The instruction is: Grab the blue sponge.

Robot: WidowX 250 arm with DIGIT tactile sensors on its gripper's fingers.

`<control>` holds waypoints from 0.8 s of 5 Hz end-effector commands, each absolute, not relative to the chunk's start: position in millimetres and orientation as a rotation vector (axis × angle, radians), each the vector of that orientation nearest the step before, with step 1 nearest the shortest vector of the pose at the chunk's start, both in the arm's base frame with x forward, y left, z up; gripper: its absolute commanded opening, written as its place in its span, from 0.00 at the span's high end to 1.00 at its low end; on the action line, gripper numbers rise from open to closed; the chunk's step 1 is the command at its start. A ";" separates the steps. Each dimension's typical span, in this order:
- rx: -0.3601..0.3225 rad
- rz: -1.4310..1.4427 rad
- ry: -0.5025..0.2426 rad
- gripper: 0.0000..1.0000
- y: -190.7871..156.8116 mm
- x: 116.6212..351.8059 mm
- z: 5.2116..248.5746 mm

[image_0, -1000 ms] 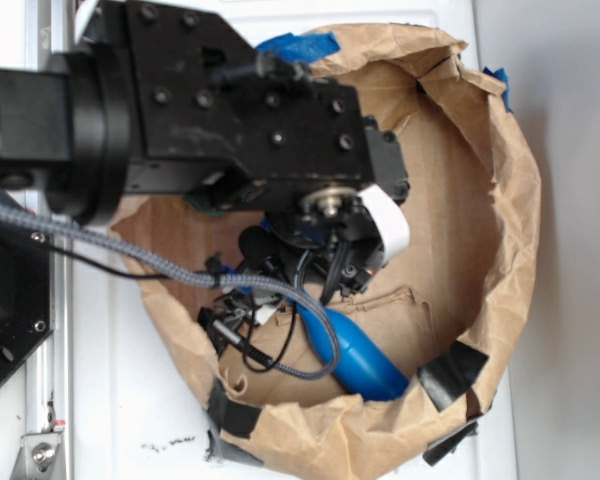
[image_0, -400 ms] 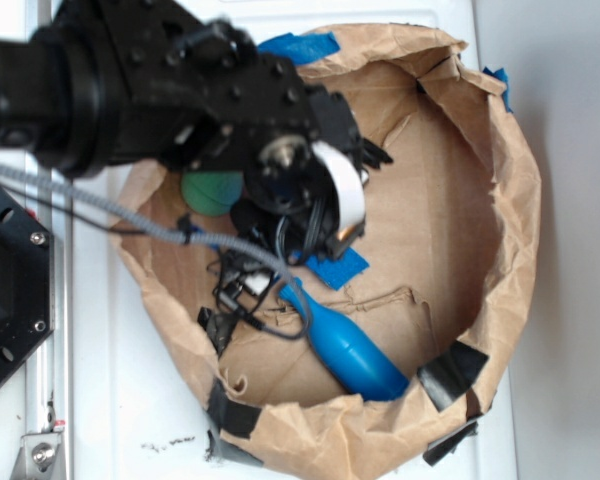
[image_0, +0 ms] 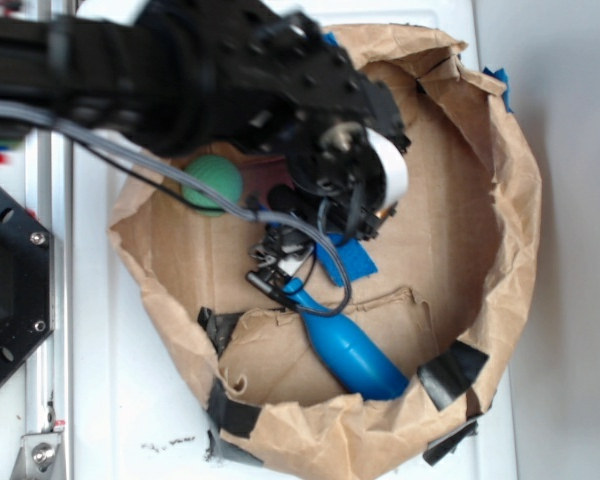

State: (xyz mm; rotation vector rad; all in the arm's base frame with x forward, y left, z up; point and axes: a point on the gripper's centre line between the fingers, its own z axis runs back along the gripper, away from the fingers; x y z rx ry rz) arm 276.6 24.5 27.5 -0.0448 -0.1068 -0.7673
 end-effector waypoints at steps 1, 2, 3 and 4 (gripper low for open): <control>0.035 -0.806 -0.162 1.00 4.3 277.4 29.6; 0.043 -0.814 -0.162 1.00 4.1 273.0 28.4; 0.037 -0.815 -0.166 1.00 4.0 269.2 31.6; 0.033 -0.810 -0.166 1.00 2.7 267.1 37.8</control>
